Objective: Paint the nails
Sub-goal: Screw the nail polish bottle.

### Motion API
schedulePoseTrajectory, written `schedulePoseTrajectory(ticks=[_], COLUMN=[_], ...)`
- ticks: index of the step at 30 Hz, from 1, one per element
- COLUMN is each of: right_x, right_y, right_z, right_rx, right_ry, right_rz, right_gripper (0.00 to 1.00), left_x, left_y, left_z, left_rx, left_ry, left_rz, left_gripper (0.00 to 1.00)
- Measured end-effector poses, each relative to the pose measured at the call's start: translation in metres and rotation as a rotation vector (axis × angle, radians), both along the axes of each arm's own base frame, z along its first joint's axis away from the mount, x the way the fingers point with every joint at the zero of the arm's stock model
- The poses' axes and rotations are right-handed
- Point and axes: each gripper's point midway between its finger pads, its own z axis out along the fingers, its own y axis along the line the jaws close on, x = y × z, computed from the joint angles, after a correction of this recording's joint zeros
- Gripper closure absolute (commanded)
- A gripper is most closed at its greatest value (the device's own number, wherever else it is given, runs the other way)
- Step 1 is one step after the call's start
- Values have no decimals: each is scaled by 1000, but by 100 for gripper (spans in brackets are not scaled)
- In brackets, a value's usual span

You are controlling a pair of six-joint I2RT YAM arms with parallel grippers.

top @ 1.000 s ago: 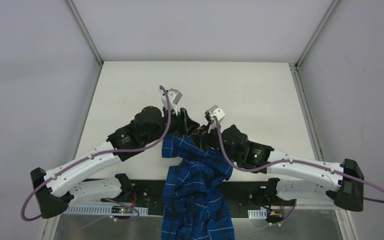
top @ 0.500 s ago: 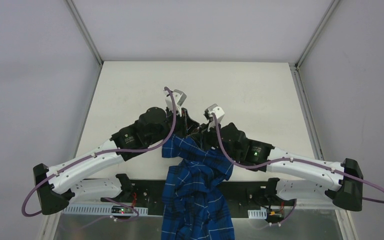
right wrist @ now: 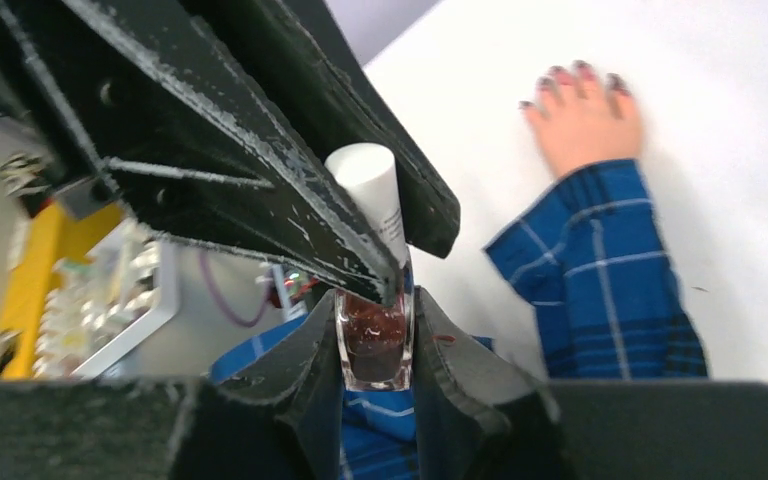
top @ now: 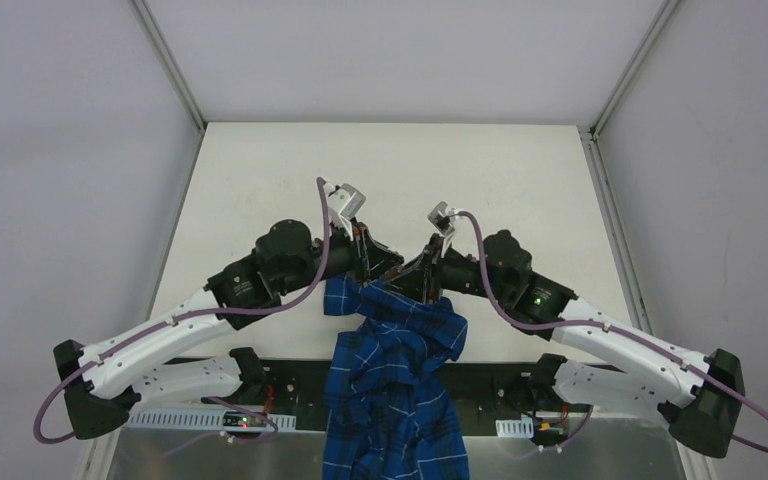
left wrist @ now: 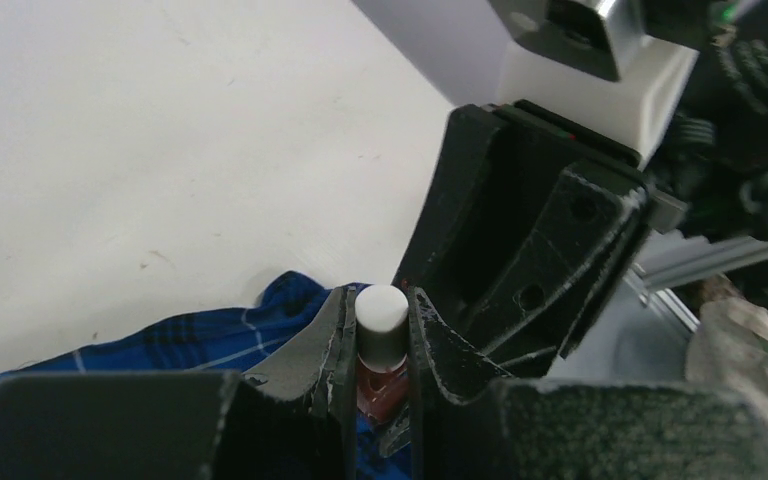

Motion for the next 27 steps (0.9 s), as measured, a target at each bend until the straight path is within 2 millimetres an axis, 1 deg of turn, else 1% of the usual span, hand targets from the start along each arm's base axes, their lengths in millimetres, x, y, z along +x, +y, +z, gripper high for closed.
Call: schedulePoseTrajectory(ticks=[7,11,14,17,18,20,22,24,26,27], right_x=[-39,-58,-67,-71,-71,-71,-70,-65,-52,-44], right_y=[-2,-3,-5,-6,-6,-7,-7,-7,-9,-10], right_z=[34,48,56,58,59,60,59,59,58,56], right_rx=[154,212,239,252,254,257,254,253,246,239], right_ry=[11,9,9,8,9,7,9,7,3,1], right_rz=[256,374,427,450,453,456,454,424,354,311], right_gripper=[100,100,100,100,100,100,100,100,100,100], left_x=[-43,-63,-73,-77,-78,-78,-77,-78,-81,-81], left_y=[0,1,1,0,0,-1,-1,1,5,8], left_z=[34,49,55,58,59,59,58,53,46,45], left_rx=[-124,-172,-193,-204,-207,-211,-209,-195,-179,-173], left_ry=[-46,-75,-90,-100,-104,-108,-111,-112,-108,-114], left_rz=[-209,-310,-363,-392,-395,-395,-391,-394,-395,-387], left_gripper=[100,100,100,100,96,77,55,29,15,11])
